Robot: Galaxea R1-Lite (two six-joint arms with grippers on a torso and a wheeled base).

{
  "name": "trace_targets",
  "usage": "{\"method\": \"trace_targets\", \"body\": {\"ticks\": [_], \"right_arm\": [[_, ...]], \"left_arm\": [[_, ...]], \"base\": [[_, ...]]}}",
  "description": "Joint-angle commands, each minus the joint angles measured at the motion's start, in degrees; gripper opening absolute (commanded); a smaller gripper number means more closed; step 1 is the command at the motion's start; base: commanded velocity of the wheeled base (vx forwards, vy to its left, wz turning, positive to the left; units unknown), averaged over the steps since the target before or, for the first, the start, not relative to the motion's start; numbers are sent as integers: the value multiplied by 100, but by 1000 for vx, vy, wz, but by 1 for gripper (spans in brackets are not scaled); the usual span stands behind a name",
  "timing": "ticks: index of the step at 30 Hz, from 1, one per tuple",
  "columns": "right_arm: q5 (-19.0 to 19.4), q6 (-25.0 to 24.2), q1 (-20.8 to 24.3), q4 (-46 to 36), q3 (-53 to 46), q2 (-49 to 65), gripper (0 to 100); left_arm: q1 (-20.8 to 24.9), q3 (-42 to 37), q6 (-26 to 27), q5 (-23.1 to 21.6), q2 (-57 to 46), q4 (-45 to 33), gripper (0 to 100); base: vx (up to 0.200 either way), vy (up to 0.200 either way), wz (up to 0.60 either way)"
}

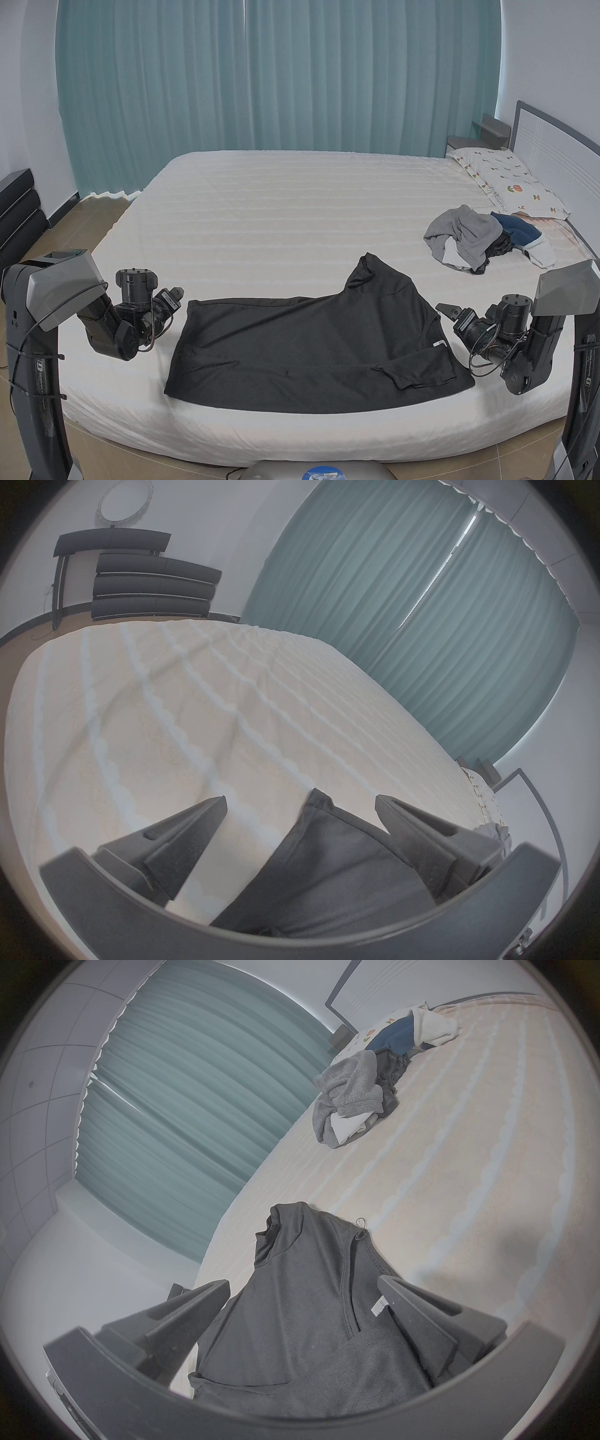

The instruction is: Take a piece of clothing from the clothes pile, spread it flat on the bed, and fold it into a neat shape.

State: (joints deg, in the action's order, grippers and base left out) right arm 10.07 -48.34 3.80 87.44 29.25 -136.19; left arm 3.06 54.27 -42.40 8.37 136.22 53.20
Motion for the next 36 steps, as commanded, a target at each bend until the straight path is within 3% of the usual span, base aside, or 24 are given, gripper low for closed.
{"method": "trace_targets", "body": {"ticks": [1, 7, 13, 18, 25, 36], "right_arm": [[4, 0, 6, 10, 2, -83, 100], [30, 8, -20, 18, -7, -127, 100], [83, 0, -55, 18, 37, -320, 100], [92, 0, -46, 27, 81, -470, 100], [303, -36, -55, 27, 55, -540, 100], [320, -36, -64, 18, 73, -584, 100]], "left_arm": [[63, 435, 4, -231, 98, -249, 100], [98, 1472, 4, -662, 414, -1382, 100], [63, 2254, 21, -1048, 942, -1549, 100], [54, 2720, 267, -1128, 1074, -2138, 100], [2, 2782, 478, -1075, 1188, -2173, 100], [63, 2703, 496, -1057, 1161, -2217, 100]], "base": [[0, 0, 0], [0, 0, 0], [0, 0, 0], [0, 0, 0], [0, 0, 0], [0, 0, 0]]}}
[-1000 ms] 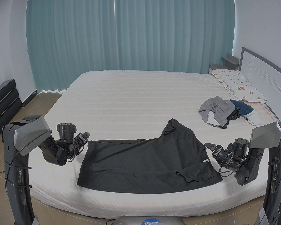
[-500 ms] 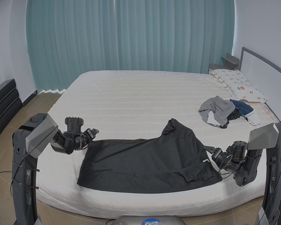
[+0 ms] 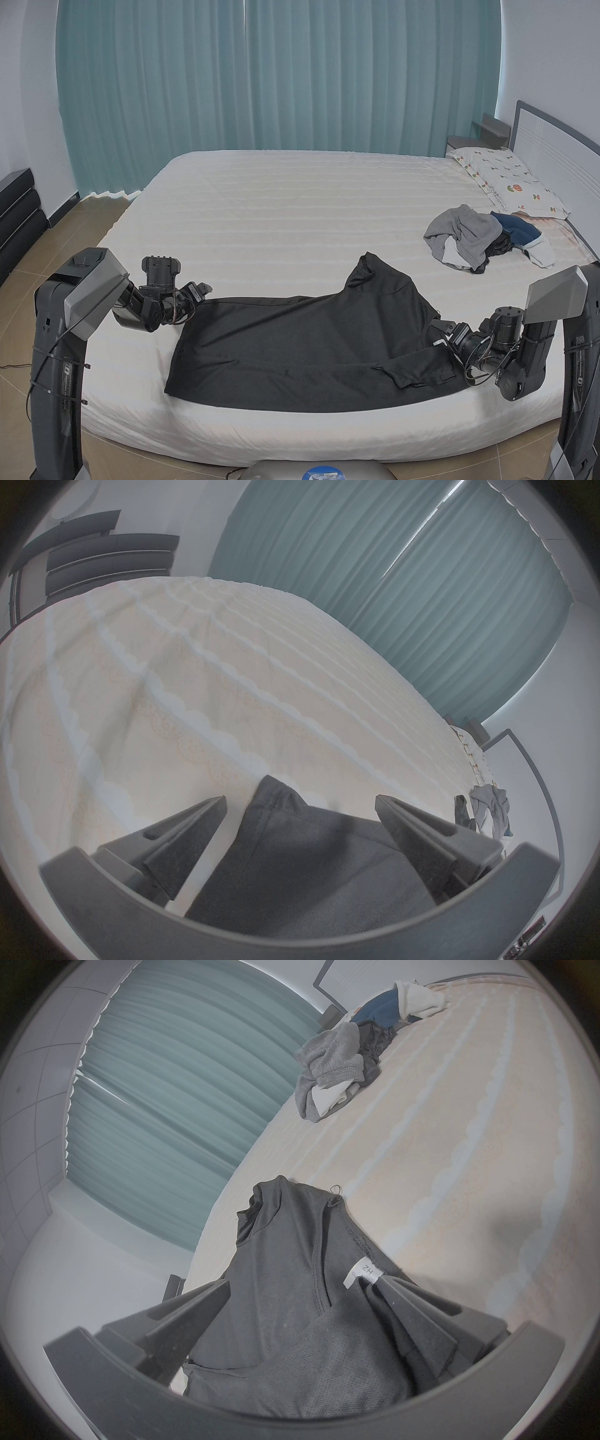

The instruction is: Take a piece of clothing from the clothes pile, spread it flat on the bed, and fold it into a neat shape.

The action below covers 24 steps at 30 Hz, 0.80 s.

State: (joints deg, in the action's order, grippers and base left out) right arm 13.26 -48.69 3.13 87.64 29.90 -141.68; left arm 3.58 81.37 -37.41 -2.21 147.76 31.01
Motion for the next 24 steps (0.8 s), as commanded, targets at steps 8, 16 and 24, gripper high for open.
{"method": "trace_targets", "body": {"ticks": [8, 16, 24], "right_arm": [[1, 0, 3, -1, 7, -35, 100], [1, 0, 3, 8, 7, -35, 100], [-17, 0, 12, 16, 7, -35, 100]], "left_arm": [[11, 54, -3, 1, 95, 1, 0], [-86, 204, -38, 194, 112, 19, 0], [-121, 362, -407, 528, 112, 45, 0]], "base": [[0, 0, 0], [0, 0, 0], [0, 0, 0]]}}
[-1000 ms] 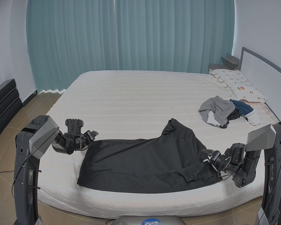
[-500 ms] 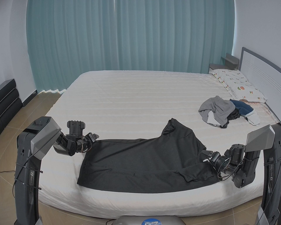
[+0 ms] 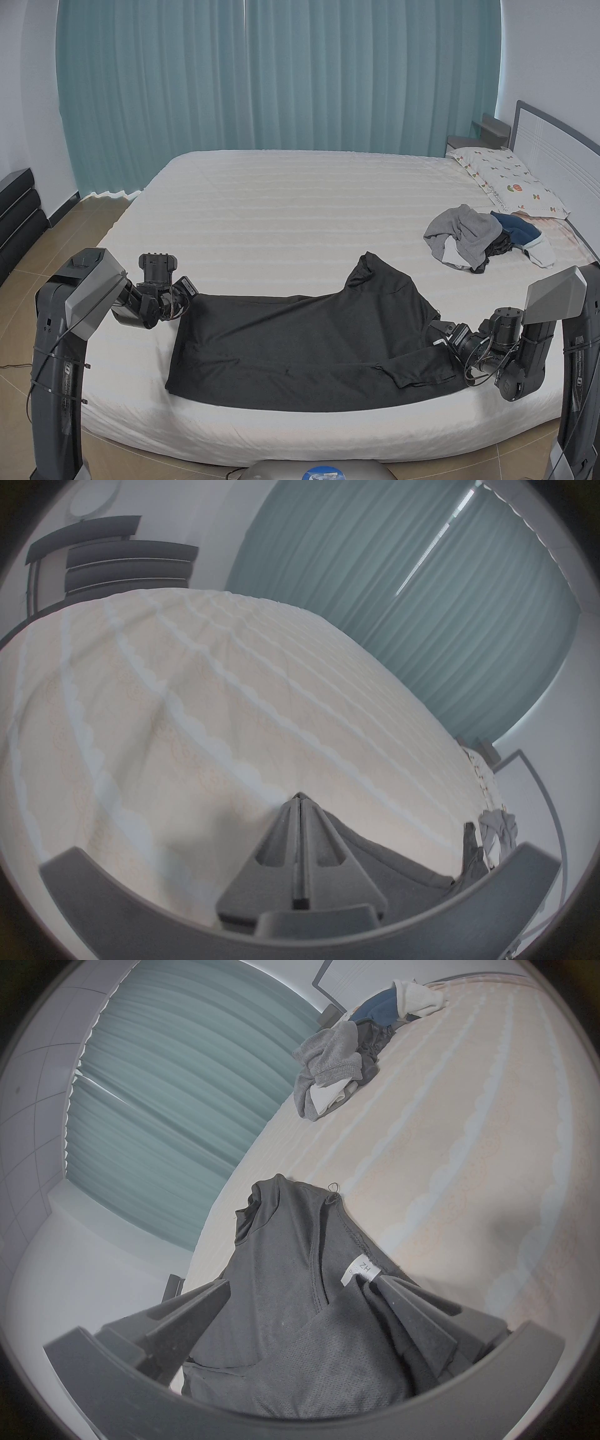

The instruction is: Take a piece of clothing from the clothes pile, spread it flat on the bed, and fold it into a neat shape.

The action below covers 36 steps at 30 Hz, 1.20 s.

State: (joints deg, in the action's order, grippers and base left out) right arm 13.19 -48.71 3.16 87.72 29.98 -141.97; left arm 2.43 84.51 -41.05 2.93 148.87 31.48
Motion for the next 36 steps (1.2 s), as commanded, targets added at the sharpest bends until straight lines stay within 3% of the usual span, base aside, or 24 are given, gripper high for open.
{"method": "trace_targets", "body": {"ticks": [1, 11, 17, 20, 24, 31, 36], "right_arm": [[-18, 2, 9, 17, 8, 3, 100], [-80, 46, 97, -370, 536, 143, 100], [-168, 116, 45, -1477, 1458, 372, 100], [-176, 345, 36, -1943, 1880, 372, 100], [-484, 697, 53, -3051, 3146, 143, 100], [-484, 1400, 36, -4545, 4807, -472, 100], [-466, 1628, 89, -5520, 5914, -823, 100]], "left_arm": [[-5, 49, -61, 24, 2, -1, 0], [-49, -13, -457, 164, -69, 8, 0], [-58, -75, -527, 367, -69, 8, 0], [-67, -75, -633, 375, -86, 8, 0], [-40, -75, -800, 375, -51, 16, 0], [-49, -92, -826, 367, -51, 8, 0], [-67, -162, -826, 367, -60, 16, 0]], "base": [[0, 0, 0], [0, 0, 0], [0, 0, 0], [0, 0, 0], [0, 0, 0], [0, 0, 0], [0, 0, 0]]}}
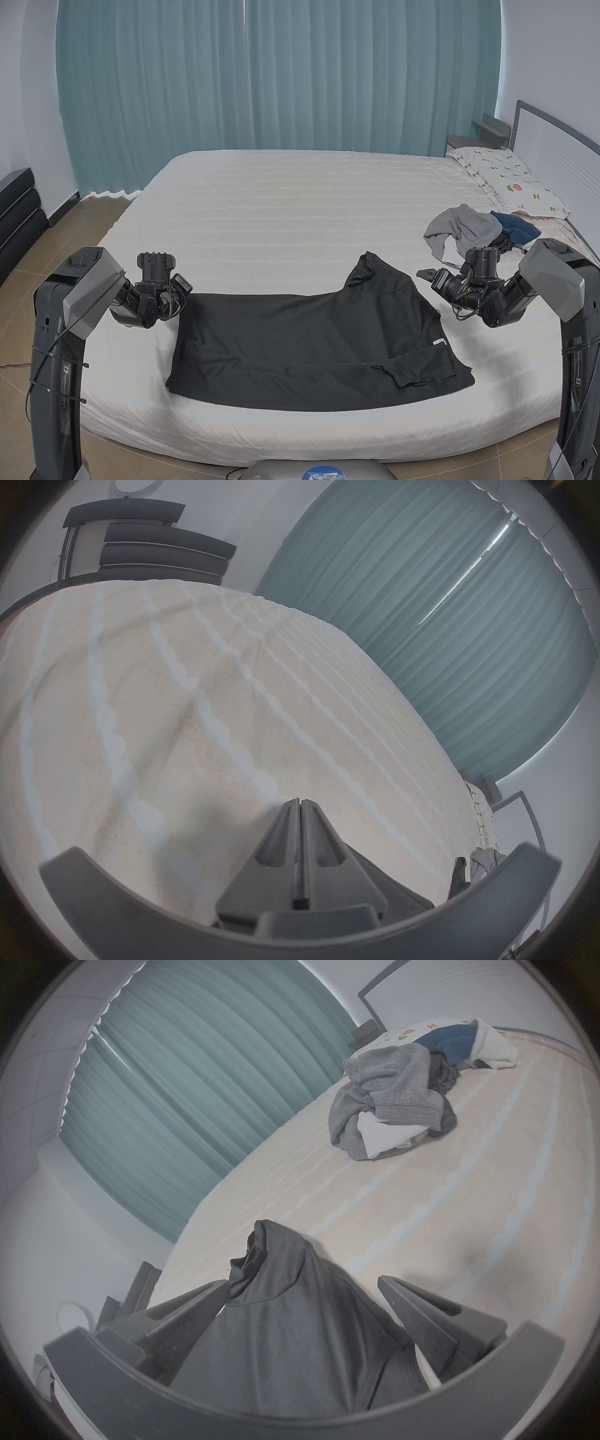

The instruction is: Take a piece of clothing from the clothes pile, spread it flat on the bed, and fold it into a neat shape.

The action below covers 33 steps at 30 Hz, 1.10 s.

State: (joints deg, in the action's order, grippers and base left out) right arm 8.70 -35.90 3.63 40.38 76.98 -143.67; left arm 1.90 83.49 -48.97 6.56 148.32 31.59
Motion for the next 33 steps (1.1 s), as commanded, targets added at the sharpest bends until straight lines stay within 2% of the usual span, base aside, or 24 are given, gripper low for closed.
{"method": "trace_targets", "body": {"ticks": [1, 4, 13, 19, 30, 31, 33], "right_arm": [[-18, 347, 41, -838, 1319, -689, 100], [-9, 356, 59, -1102, 1961, -1014, 100], [-18, 356, 155, -1164, 2725, -1489, 100], [-88, 312, 261, -1621, 3552, -1788, 100], [-176, 303, 287, -1700, 3701, -1937, 100], [-202, 294, 278, -1691, 3727, -1937, 0], [-255, 268, 252, -1673, 3761, -1937, 0]], "left_arm": [[-6, -61, -34, 3, -5, 5, 0], [-14, -140, -34, -14, -32, 5, 0], [-6, -149, -16, -41, -23, 5, 0], [-14, -149, -16, -41, -14, 5, 0], [-14, -149, -16, -41, -14, 5, 0], [-14, -149, -16, -41, -14, 5, 0], [-14, -140, -16, -41, -14, 5, 0]], "base": [[0, 0, 0], [0, 0, 0], [0, 0, 0], [0, 0, 0], [0, 0, 0], [0, 0, 0], [0, 0, 0]]}}
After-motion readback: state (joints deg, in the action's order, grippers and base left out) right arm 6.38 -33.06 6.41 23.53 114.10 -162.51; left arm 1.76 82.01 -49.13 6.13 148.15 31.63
